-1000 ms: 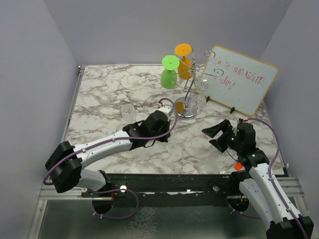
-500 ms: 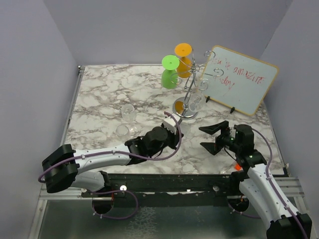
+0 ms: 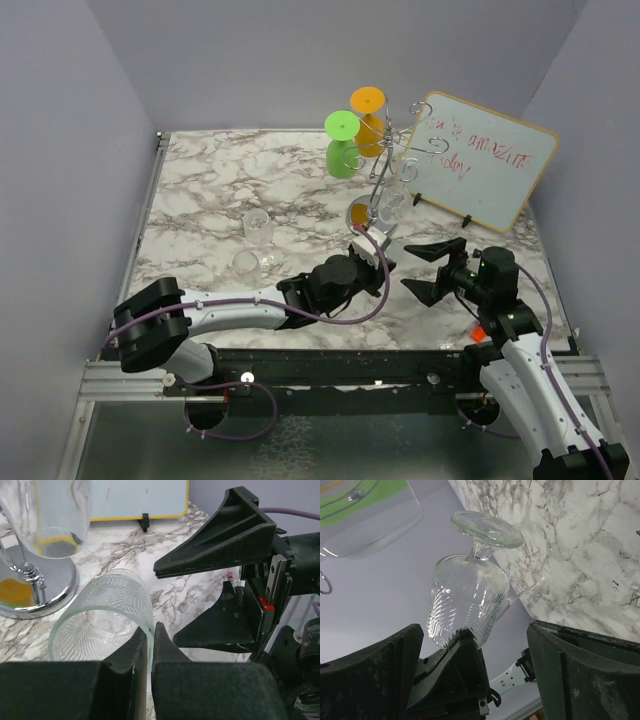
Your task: Place the wine glass upside down on the wine glass rack
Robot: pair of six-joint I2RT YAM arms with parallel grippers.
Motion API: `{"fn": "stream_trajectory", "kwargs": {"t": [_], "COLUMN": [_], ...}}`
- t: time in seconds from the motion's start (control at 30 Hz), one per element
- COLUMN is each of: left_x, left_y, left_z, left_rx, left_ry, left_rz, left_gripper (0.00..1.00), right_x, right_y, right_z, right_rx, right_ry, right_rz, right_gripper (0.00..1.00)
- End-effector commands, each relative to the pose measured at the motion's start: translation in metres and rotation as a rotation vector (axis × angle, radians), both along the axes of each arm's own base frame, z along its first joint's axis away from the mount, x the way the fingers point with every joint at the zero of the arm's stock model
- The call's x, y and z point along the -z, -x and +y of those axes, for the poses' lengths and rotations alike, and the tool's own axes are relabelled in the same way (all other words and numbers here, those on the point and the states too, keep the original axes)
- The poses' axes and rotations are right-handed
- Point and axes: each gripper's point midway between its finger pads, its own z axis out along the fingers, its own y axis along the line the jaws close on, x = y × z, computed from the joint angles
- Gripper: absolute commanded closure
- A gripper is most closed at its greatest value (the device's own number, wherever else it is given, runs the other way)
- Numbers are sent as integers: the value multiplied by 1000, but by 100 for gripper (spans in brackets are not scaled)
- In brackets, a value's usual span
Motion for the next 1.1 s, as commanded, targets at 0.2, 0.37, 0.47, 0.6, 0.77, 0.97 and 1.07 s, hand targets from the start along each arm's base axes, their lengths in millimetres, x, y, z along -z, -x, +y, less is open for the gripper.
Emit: {"fn": "stream_trajectory", "kwargs": {"t": [0.2, 0.37, 0.47, 0.6, 0.77, 0.97, 1.07], "left_x": [-37, -47, -49, -51, -52, -54, -53], "left_y": [21, 25, 23, 20, 20, 24, 24], "left_z": [-42, -55, -59, -65, -70, -73, -74], "left_rx": [64, 69, 45, 26, 11, 14, 7], "left_ry": [131, 158, 166, 194, 214, 263, 278], "left_rz": [-38, -46, -50, -33, -10, 51, 75], "left_gripper": [100, 100, 100, 100, 100, 100, 100], "right_x": [0, 1, -2, -3, -3, -9, -10], "right_y": [3, 3, 3, 3, -1, -9, -11], "right_z": [-2, -5, -11, -15, -18, -26, -27], "right_rx": [42, 81, 127, 167, 192, 251, 258], "right_ry": [-45, -61, -71, -81, -80, -80, -77], "right_rz": [137, 161, 166, 171, 170, 142, 139], "right_gripper": [8, 8, 9, 10, 13, 18, 18]}}
